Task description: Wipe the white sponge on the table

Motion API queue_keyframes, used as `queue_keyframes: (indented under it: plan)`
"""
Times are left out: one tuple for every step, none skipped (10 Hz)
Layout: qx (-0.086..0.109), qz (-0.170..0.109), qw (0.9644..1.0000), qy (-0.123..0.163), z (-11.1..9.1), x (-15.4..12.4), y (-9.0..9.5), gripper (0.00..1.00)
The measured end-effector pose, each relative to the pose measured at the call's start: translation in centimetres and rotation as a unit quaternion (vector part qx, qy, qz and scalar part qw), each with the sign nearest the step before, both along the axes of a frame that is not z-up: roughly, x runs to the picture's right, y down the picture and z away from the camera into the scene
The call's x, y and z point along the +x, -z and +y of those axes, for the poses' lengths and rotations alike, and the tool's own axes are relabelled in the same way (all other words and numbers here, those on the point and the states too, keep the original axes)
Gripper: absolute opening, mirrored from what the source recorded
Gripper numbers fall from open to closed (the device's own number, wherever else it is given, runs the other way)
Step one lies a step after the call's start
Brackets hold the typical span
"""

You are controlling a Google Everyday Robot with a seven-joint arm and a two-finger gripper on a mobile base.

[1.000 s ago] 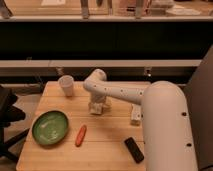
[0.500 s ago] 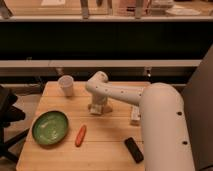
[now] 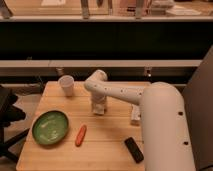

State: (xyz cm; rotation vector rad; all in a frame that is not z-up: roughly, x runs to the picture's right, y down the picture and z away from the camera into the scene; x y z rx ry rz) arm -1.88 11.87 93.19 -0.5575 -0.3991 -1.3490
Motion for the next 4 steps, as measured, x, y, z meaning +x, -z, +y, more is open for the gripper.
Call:
queue_keyframes:
  plan:
    - [-0.001,0.001,1.0,0.001,-0.01,0.11,0.1,0.08]
    - [-0.002,0.005,1.0,0.0,0.05,0.55,0.1,0.04]
    - [-0.003,0.006,1.0,-0.001,0.09,0.78,0.12,0.01]
    - [-0.002,0.004,1.0,0.0,0.19,0.83,0.22,0.0]
